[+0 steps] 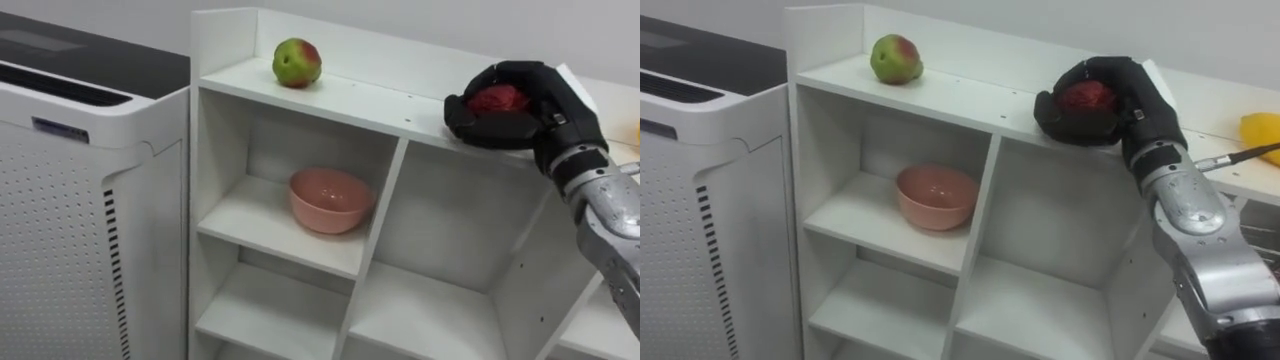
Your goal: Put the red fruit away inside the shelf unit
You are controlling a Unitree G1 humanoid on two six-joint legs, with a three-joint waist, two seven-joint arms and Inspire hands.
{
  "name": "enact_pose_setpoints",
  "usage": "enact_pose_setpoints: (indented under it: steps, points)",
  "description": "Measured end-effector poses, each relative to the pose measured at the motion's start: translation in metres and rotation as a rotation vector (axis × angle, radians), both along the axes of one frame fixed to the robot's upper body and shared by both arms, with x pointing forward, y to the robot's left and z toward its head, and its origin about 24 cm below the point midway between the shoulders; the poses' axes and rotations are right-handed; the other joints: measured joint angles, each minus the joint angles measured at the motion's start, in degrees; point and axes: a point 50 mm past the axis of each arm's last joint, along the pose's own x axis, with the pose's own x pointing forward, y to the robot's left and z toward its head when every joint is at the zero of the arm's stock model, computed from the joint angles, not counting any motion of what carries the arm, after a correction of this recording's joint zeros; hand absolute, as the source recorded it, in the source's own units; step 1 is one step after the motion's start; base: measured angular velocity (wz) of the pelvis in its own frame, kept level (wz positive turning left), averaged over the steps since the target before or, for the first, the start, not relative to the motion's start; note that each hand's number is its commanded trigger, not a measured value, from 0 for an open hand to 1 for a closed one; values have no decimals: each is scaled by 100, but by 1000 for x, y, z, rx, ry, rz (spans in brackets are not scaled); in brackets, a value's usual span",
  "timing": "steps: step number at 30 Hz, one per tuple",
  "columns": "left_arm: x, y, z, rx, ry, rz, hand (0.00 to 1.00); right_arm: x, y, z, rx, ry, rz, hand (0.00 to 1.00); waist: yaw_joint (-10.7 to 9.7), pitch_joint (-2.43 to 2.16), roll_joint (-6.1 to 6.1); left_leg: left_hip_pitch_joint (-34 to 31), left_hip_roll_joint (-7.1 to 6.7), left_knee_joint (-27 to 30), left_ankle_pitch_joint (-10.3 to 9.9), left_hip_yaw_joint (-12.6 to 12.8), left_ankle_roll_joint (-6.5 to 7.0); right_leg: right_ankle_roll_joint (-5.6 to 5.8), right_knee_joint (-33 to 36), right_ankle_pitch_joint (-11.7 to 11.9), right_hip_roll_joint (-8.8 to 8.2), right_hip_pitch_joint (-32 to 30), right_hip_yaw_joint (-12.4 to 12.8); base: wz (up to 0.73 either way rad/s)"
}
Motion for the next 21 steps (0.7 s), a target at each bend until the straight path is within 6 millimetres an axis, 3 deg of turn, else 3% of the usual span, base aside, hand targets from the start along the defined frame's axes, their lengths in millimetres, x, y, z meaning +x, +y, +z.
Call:
enact_pose_setpoints:
  steps: [3,7,11,21]
  points:
    - [2,0,0,1,-5,-2,0,-1,-2,3,61,-7,22,100,-21,9,14,-59,-4,17,0,-1,0,0,-2,0,-1,-41,4,1]
    - [0,1,0,5,4,1,0,-10,14,15,82,-47,125,100,-152,34,73,-140,-4,51,0,62,0,-1,0,1,-5,-141,69,-5]
    - [-3,1,-1,19,9,1,0,-30,32,13,78,-98,223,100,-133,5,192,-97,2,13,0,174,0,-2,3,1,-9,-165,180,-18]
    - [-3,1,-2,21,-2,31,0,-69,77,-23,13,-17,508,100,-155,-13,251,122,26,-30,0,323,0,-2,0,1,1,-51,322,-10]
